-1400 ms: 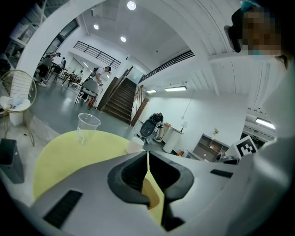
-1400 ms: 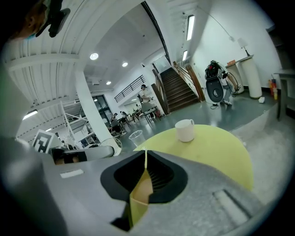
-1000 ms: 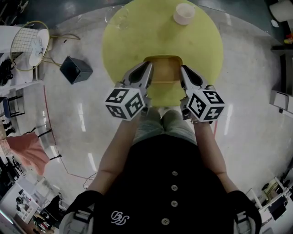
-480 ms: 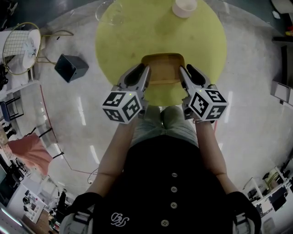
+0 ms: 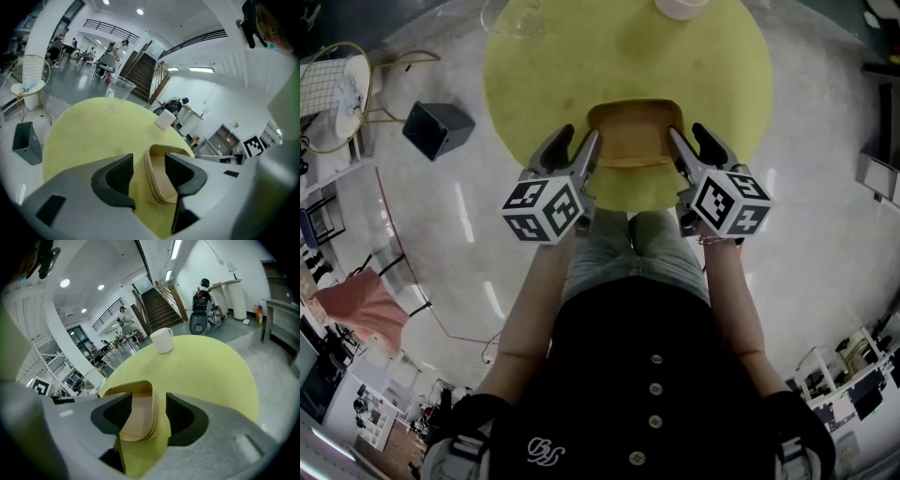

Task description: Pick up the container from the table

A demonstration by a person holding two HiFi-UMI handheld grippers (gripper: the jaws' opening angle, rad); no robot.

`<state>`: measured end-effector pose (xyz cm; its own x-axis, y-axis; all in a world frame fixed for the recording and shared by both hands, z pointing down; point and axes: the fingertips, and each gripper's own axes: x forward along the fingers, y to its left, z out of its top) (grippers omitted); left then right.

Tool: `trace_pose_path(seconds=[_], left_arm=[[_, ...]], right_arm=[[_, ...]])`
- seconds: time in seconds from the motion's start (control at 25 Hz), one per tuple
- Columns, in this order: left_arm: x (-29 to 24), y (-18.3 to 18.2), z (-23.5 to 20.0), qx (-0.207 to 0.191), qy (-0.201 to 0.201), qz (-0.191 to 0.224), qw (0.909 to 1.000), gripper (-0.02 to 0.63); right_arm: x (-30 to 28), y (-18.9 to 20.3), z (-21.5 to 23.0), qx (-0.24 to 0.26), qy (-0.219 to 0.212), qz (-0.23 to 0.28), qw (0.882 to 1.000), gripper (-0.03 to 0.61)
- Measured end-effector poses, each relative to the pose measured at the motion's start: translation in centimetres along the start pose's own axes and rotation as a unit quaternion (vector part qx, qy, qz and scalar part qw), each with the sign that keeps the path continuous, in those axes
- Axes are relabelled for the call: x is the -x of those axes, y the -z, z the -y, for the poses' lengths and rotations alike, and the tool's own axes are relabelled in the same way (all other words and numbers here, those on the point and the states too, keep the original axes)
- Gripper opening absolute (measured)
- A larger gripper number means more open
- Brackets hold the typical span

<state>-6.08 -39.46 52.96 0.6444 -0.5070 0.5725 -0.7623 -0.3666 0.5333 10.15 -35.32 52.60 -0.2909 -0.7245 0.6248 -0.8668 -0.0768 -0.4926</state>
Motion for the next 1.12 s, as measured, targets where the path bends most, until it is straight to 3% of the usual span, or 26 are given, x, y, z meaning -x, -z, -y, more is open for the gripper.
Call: trace_pose_path(seconds=[0.4,0.6,0.8,1.12], left_arm=[[-2.2,2.2,0.2,0.02,0.014,-0.043,0.9988,0.218],[-2.9,2.7,-0.4,0.022,0.002,-0.056,0.9982,0.218],[-3.4,3.8,-0.4,0.014,0.001,-0.08,0.9967,0.218],[-3.9,3.8,-0.3,-0.002,-0.009,-0.082,0.9966,0.218]], right_arm=[[-1.7,1.2,0.8,-0.022,-0.02,-0.03,0.999,0.218],[-2.4,2.0,1.0,-0.032,-0.016,-0.044,0.998,0.229],[-3.2,2.6,1.2,-0.033,-0.017,-0.056,0.998,0.23],[-4.1,3.0,1.0,-0.02,-0.018,-0.07,0.997,0.23]])
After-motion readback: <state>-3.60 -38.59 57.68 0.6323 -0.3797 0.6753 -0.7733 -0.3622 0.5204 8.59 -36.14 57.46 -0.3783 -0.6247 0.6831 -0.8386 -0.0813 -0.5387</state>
